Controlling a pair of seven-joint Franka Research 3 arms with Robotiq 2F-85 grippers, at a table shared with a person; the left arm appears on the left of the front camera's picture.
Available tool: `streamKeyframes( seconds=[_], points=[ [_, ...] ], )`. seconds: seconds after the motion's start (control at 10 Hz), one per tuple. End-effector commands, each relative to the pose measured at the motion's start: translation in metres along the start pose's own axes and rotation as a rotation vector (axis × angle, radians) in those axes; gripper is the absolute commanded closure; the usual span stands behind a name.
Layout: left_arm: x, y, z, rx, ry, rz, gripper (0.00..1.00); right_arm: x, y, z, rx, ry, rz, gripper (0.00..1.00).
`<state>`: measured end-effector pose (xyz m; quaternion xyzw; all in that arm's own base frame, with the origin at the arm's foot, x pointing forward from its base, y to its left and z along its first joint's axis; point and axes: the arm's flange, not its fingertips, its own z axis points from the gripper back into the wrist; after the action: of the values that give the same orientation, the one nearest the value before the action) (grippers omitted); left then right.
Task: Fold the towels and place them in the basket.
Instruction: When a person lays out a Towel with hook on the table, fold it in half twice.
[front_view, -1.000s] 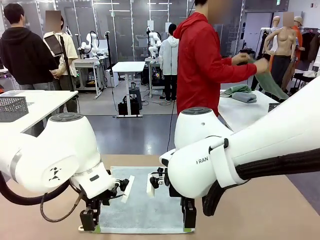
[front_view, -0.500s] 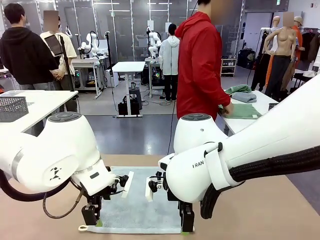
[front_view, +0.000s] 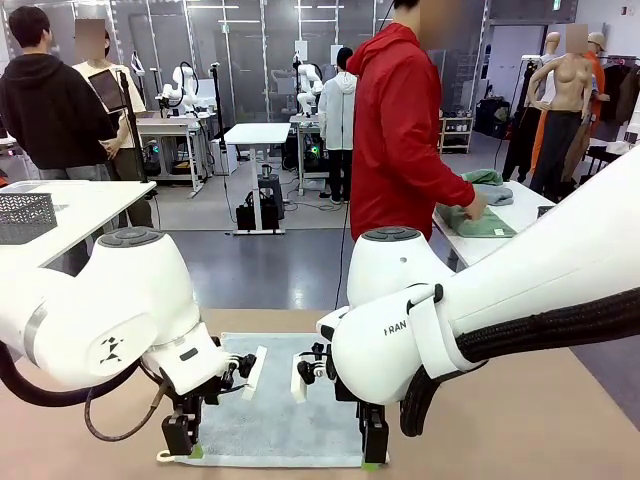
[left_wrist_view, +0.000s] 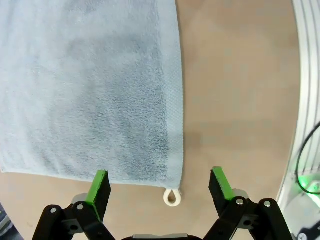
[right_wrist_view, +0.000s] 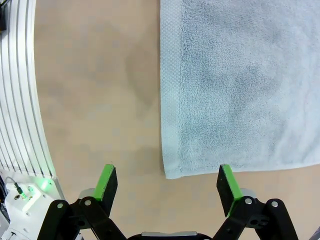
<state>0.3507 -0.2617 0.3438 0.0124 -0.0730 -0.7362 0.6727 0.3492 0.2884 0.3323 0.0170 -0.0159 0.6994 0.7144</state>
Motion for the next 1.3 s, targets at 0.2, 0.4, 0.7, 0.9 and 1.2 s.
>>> streamKeyframes(
  seconds=[0.2,0.4,0.7,0.9,1.2],
  points=[
    [-0.003,-0.007,-0.02,-0.053,0.033,0.057,0.0,-0.003,-0.016,-0.019,0.0,0.015,0.027,0.0],
    [-0.006,-0.007,-0.029,-0.047,0.039,0.061,0.0,-0.004,-0.022,-0.029,0.0,0.026,0.037,0.0],
    [-0.009,-0.002,-0.033,-0.055,0.051,0.067,0.0,-0.008,-0.027,-0.035,0.003,0.038,0.052,0.0],
    [-0.014,0.002,-0.036,-0.056,0.065,0.076,0.0,-0.01,-0.029,-0.038,0.018,0.039,0.058,0.0],
    [-0.017,0.004,-0.038,-0.057,0.069,0.074,0.0,-0.009,-0.022,-0.039,0.028,0.053,0.046,0.0]
  ],
)
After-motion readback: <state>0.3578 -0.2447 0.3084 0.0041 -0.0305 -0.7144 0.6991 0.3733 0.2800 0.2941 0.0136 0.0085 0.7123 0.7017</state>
